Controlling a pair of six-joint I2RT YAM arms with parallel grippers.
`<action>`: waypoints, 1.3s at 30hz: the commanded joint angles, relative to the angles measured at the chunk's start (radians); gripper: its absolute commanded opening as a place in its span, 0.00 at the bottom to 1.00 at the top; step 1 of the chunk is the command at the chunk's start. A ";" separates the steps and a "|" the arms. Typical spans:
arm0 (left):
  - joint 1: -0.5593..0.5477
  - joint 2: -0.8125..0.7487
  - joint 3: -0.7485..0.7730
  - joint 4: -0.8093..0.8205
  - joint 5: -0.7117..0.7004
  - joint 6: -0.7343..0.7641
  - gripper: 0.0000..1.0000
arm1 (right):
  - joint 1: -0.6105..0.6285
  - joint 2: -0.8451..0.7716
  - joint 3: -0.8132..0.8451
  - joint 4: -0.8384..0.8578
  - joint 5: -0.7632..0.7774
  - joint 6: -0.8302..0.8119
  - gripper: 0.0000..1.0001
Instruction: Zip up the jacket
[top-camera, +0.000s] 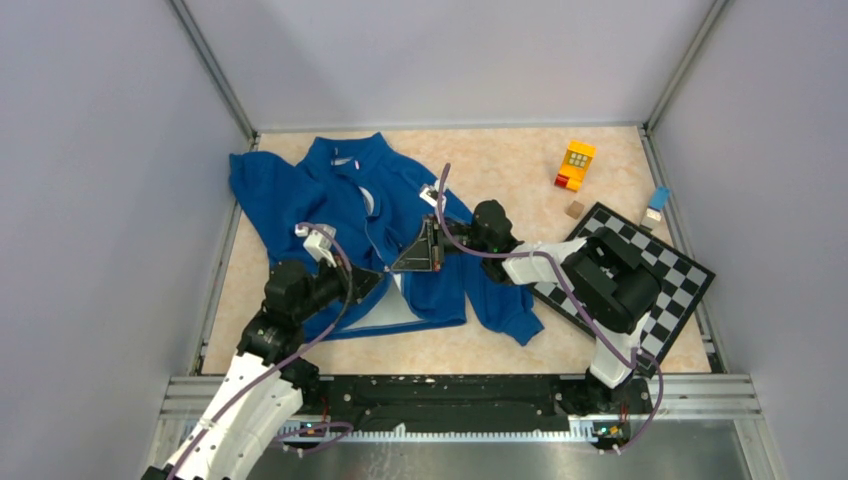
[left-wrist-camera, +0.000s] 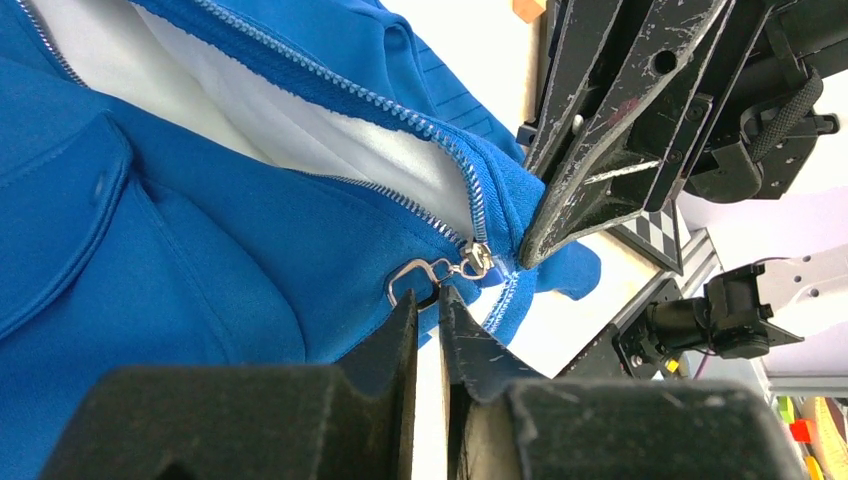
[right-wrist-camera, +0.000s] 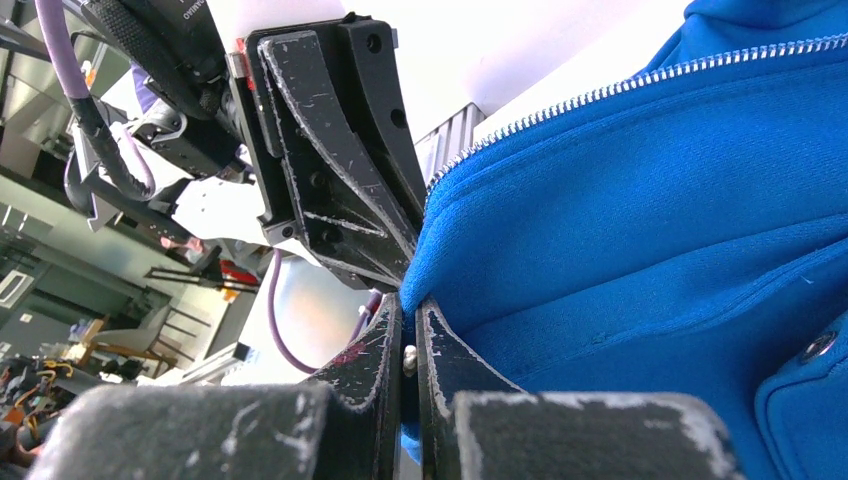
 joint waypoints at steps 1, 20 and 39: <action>-0.001 0.018 0.041 0.060 0.032 0.022 0.16 | 0.016 -0.008 0.043 0.052 -0.019 -0.011 0.00; -0.022 -0.050 0.143 -0.124 -0.140 0.185 0.42 | 0.018 -0.005 0.058 0.010 -0.013 -0.021 0.00; -0.004 0.171 0.229 -0.160 0.023 0.015 0.69 | -0.025 0.136 0.160 0.125 -0.139 0.205 0.00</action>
